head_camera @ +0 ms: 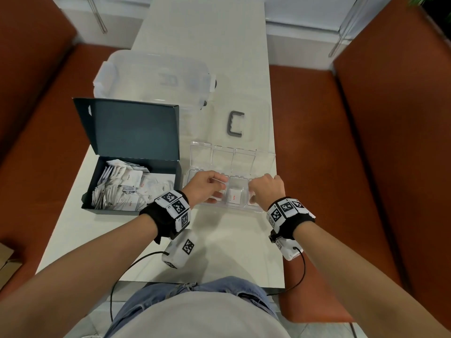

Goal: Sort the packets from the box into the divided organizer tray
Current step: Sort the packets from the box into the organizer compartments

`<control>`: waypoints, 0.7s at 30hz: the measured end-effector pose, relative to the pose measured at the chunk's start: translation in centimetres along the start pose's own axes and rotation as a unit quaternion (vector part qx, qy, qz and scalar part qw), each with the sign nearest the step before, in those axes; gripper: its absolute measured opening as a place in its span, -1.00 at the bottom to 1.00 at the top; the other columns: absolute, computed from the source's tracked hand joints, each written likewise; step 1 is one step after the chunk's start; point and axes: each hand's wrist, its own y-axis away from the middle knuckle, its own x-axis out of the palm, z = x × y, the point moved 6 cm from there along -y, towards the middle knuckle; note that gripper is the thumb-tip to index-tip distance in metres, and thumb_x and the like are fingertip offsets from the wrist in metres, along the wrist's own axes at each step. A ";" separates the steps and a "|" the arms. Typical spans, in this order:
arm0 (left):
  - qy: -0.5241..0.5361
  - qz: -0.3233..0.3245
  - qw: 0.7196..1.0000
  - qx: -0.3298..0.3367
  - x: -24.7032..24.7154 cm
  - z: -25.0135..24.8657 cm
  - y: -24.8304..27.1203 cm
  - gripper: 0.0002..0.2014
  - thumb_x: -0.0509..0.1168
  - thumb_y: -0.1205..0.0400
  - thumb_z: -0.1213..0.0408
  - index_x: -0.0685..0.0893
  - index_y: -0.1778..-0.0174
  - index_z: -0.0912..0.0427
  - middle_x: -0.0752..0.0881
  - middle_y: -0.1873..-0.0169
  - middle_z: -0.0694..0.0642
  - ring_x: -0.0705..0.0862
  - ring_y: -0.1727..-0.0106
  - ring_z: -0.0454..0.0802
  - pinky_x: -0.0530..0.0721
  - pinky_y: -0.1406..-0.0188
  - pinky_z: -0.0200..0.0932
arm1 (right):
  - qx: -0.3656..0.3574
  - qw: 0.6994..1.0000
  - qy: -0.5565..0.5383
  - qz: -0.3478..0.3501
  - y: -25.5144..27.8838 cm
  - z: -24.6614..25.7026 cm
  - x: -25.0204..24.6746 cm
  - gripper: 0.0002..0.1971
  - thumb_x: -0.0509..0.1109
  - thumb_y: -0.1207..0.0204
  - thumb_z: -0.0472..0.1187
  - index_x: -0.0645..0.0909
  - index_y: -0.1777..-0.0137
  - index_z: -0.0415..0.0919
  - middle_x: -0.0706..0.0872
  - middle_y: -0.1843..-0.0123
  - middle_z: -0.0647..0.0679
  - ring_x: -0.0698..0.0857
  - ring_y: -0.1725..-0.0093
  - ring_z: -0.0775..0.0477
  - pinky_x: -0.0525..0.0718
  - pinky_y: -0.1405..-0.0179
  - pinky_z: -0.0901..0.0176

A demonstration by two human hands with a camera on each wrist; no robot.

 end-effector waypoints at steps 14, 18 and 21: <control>0.007 0.001 0.999 0.041 -4.5 -2.0 2.2 -0.82 0.30 -0.67 0.42 0.66 -0.17 0.27 0.70 0.11 0.11 0.71 0.21 -0.03 0.69 0.23 -0.22 | -0.013 0.984 -0.177 -0.024 1.9 1.6 -9.4 -0.76 0.33 -0.59 -0.01 0.68 -0.21 0.02 0.73 -0.15 0.02 0.69 -0.14 -0.07 0.55 -0.26 -0.02; -0.017 -0.008 0.997 0.071 -8.7 -2.4 3.8 -0.86 0.27 -0.69 0.42 0.66 -0.13 0.26 0.68 0.20 0.08 0.69 0.29 -0.10 0.64 0.27 -0.25 | -0.098 0.948 -0.297 -0.052 1.1 6.2 -14.5 -0.77 0.40 -0.57 -0.10 0.73 -0.18 -0.08 0.76 -0.05 -0.06 0.65 0.11 0.06 0.56 -0.03 0.23; -0.068 -0.039 0.994 0.079 -13.4 -1.9 4.5 -0.85 0.28 -0.69 0.39 0.68 -0.14 0.25 0.71 0.15 0.09 0.70 0.22 -0.08 0.65 0.33 -0.32 | -0.155 0.933 -0.322 -0.052 -0.4 11.2 -15.9 -0.80 0.41 -0.57 -0.15 0.75 -0.13 -0.12 0.77 -0.03 -0.05 0.62 0.12 0.11 0.43 0.06 0.38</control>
